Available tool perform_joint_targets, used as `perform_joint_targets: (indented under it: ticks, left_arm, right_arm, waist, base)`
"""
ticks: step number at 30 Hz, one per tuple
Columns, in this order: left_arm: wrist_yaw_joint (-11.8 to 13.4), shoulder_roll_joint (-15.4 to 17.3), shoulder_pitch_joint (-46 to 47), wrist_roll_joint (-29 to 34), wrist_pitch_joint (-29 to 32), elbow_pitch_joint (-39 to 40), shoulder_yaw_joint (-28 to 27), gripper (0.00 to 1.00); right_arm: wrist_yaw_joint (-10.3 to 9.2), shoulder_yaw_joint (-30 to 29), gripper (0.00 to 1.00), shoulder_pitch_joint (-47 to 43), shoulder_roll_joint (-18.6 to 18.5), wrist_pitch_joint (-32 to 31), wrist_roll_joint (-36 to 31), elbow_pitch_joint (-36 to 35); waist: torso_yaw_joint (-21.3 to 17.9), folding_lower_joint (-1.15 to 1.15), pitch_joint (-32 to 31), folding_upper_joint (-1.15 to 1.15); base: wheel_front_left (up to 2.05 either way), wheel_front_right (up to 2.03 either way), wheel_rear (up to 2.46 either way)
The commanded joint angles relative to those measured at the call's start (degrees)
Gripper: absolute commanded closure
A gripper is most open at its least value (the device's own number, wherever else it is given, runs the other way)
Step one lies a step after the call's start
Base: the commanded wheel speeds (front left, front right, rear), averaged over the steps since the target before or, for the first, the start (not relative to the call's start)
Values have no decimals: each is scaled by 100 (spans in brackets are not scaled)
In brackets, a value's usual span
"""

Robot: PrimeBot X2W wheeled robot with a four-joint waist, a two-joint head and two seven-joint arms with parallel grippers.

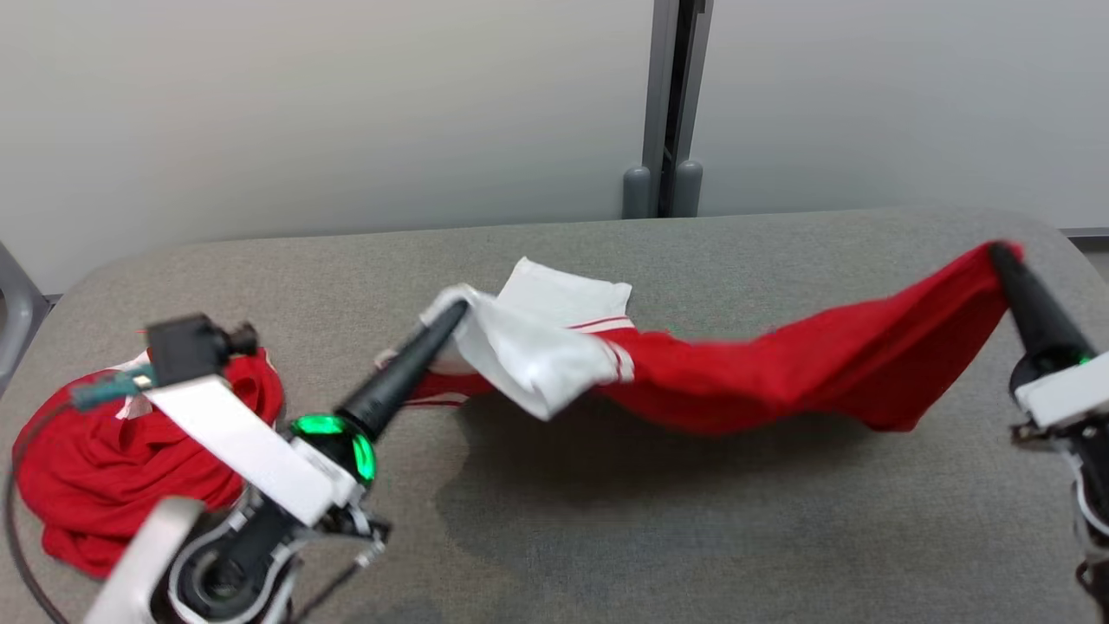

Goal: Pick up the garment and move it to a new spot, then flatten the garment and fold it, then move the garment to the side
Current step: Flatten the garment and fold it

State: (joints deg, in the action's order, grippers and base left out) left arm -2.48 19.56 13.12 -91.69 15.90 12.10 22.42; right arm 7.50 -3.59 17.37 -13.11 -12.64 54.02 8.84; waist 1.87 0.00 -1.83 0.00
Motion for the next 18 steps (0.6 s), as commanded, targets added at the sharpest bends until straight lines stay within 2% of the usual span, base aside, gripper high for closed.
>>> perform_joint_targets:
  ticks: [1, 9, 15, 18]
  left_arm:
    - [170, 16, 194, -166, -40, 54, -206, 100]
    - [988, -330, 834, -955, -407, 116, -1080, 100]
    - [1660, -748, 1161, -1287, -915, 118, -1498, 100]
    - [2081, -969, 1370, -1459, -1199, 54, -1725, 100]
  right_arm:
    - [-2, -168, 100, 177, -3, 62, 30, 86]
    - [-1, -820, 100, 872, 264, 116, 76, 358]
    - [-2, -946, 100, 1100, 423, -36, 45, 224]
    - [-2, -972, 100, 1181, 470, -134, -34, 143]
  waist:
    - [-29, 0, -26, 0]
    - [-93, 0, -55, 0]
    - [-120, 0, -6, 0]
    - [-119, 0, 72, 0]
  base:
    - [0, 0, 0]
    - [0, 0, 0]
    - [0, 0, 0]
    - [0, 0, 0]
